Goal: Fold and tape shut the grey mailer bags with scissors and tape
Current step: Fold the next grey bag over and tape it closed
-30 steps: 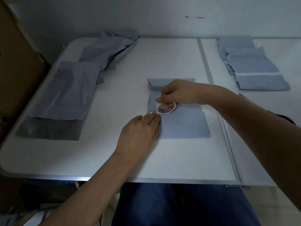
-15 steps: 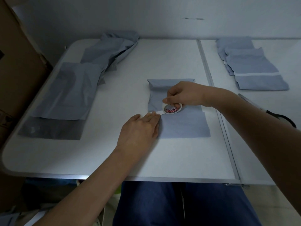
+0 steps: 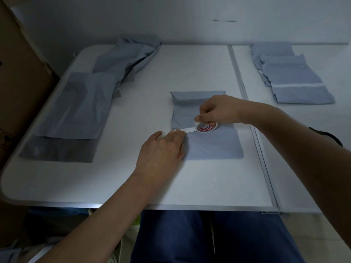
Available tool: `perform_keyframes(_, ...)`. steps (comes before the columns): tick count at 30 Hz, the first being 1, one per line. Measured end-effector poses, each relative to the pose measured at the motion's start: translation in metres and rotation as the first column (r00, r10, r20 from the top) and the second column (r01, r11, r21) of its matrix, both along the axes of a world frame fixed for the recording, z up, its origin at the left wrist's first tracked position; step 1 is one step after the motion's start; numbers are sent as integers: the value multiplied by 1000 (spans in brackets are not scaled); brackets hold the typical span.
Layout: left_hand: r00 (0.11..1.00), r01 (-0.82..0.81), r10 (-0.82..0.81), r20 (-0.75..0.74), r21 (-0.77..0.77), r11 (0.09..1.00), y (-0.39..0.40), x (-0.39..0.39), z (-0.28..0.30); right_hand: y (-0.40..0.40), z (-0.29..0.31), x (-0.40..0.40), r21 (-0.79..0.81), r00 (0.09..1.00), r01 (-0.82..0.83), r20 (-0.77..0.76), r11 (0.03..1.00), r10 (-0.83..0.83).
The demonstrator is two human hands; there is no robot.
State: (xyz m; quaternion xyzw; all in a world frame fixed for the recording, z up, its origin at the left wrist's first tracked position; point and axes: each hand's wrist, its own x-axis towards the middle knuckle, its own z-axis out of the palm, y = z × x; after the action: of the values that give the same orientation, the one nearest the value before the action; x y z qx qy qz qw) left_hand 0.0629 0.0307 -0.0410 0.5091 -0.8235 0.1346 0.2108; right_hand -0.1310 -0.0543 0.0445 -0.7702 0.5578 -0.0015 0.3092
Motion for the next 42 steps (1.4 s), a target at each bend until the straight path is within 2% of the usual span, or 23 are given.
perform_keyframes(5,1000,5,-5,4,8,1000,1,-1,2,0,-1,-3,5,1000,3,-17,1000,-3)
perform_keyframes(17,998,16,-23,58,116,993,1,-2,-1,0,0,1,-70,982,-64,-181,995,51)
perform_keyframes(29,994,24,-44,103,191,981,3,-5,6,2,-5,2,-113,986,-57,-160,992,39)
perform_keyframes(33,986,7,-49,156,255,967,-2,-7,13,3,-7,0,-118,992,-48,-123,992,33)
perform_keyframes(37,977,-44,-29,210,334,942,-3,-11,19,7,-12,-3,-134,1000,-3,-24,991,-1)
perform_keyframes(42,978,-32,-24,208,261,965,-4,-12,16,17,-20,-10,-73,986,110,131,991,-100)
